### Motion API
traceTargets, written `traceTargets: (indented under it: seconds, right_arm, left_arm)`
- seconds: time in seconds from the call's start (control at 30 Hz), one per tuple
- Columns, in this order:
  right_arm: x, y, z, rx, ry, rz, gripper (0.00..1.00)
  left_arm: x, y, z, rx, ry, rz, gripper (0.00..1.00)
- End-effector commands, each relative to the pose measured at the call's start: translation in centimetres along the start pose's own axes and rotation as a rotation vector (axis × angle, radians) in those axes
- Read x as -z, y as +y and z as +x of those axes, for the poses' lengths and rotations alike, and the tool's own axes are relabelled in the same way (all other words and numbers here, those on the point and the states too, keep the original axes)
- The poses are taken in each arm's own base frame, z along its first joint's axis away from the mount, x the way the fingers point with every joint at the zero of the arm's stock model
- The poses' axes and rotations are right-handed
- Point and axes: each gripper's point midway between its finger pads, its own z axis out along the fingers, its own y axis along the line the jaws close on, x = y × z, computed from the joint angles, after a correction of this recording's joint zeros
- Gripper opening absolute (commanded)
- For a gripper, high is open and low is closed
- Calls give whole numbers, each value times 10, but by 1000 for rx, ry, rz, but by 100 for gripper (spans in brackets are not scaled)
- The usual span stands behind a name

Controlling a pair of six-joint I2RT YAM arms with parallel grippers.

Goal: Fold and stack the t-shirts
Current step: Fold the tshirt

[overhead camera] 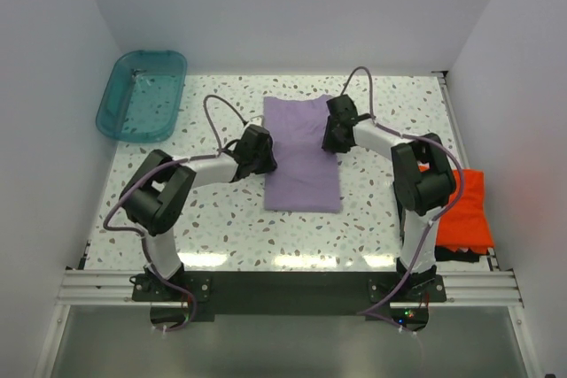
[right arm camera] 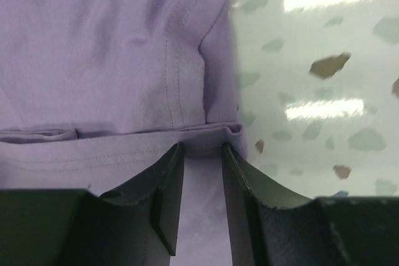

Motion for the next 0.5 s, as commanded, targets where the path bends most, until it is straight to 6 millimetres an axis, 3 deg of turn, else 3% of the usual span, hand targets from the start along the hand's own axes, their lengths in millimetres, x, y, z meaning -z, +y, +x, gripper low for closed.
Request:
traceTargets:
  seconds: [0.0, 0.17, 0.27, 0.33, 0.47]
  right_arm:
    - [15, 3, 36, 40, 61, -5, 35]
    - [52, 3, 40, 54, 32, -61, 41]
    - [73, 4, 30, 66, 0, -77, 46]
    - [81, 7, 24, 72, -19, -88, 47]
    - [90, 9, 18, 70, -37, -97, 44]
  left_arm:
    - [19, 39, 35, 10, 68, -112, 24]
    - [44, 48, 49, 18, 77, -92, 26]
    - [57, 37, 36, 23, 36, -48, 27]
    - [64, 21, 16, 18, -7, -8, 28]
    - [64, 0, -13, -8, -61, 24, 28]
